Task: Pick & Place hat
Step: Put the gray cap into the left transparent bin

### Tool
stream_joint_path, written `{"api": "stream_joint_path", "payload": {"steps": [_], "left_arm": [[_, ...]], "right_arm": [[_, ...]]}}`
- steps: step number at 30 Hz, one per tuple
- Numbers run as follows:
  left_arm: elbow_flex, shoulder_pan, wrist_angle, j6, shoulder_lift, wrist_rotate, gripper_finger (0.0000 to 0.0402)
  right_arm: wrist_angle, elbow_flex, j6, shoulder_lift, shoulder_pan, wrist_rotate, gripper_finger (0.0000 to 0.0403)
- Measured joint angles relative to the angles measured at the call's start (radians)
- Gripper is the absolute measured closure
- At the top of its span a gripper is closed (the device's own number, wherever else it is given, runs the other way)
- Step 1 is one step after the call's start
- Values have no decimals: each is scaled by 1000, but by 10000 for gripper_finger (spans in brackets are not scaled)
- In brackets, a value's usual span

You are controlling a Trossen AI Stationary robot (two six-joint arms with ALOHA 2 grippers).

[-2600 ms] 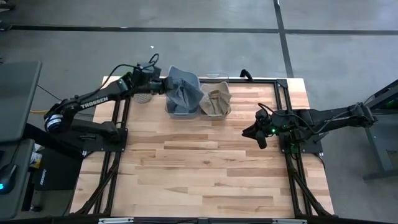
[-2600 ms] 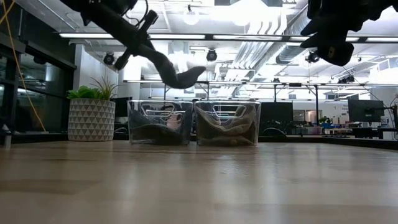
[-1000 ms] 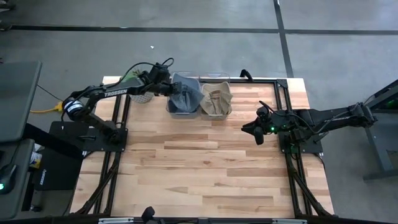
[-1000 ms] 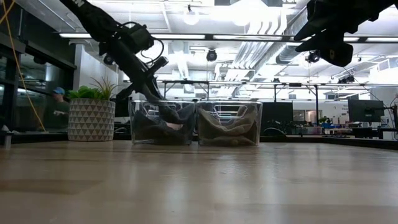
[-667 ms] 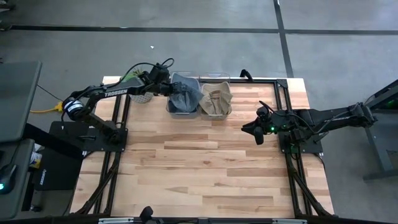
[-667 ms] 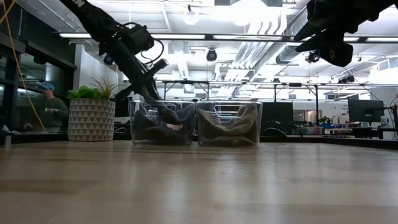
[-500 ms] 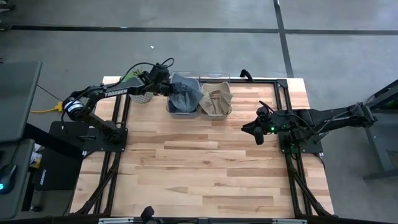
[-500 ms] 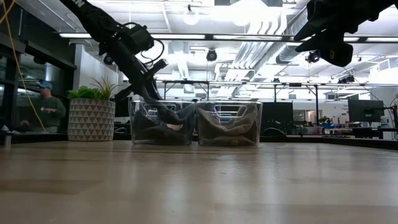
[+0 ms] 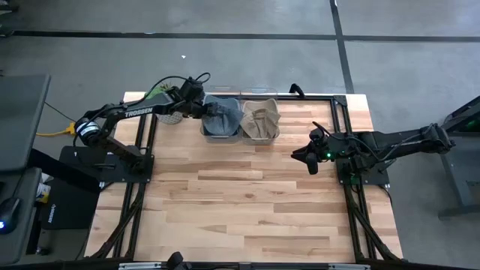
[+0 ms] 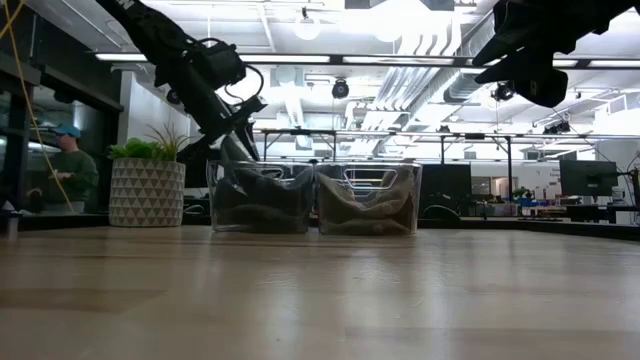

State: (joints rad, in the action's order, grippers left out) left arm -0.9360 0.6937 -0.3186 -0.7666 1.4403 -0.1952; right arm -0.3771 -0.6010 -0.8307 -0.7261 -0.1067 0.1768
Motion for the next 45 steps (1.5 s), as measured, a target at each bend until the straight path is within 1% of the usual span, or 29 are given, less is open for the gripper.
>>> {"api": "stream_joint_path", "payload": {"steps": [4, 8, 12, 25, 28, 32, 37, 42, 45], "left_arm": [[0, 0, -33, -1, -11, 2, 207], [0, 0, -27, -18, -12, 10, 206], [0, 0, -29, -31, -12, 42, 206], [-4, 0, -60, -34, -12, 71, 206], [-54, 0, -134, -24, -12, 79, 206], [-153, 0, -257, 18, -12, 108, 206], [-268, 0, -377, 29, -13, 133, 206], [-334, 0, -461, 26, -13, 154, 206], [-351, 0, -506, 24, -13, 171, 206]], "right_arm": [[0, 0, 0, 0, 0, 0, 298], [0, 0, 0, 0, 0, 0, 298], [0, 0, 1, 0, 0, 0, 298], [0, 0, -5, 0, 0, 0, 298], [0, 0, -6, 0, 0, 0, 298], [0, 0, -6, 0, 0, 0, 298], [0, 0, -6, 0, 0, 0, 298], [0, 0, -3, 0, 0, 1, 298], [0, 0, -3, 0, 0, 14, 298]]}}
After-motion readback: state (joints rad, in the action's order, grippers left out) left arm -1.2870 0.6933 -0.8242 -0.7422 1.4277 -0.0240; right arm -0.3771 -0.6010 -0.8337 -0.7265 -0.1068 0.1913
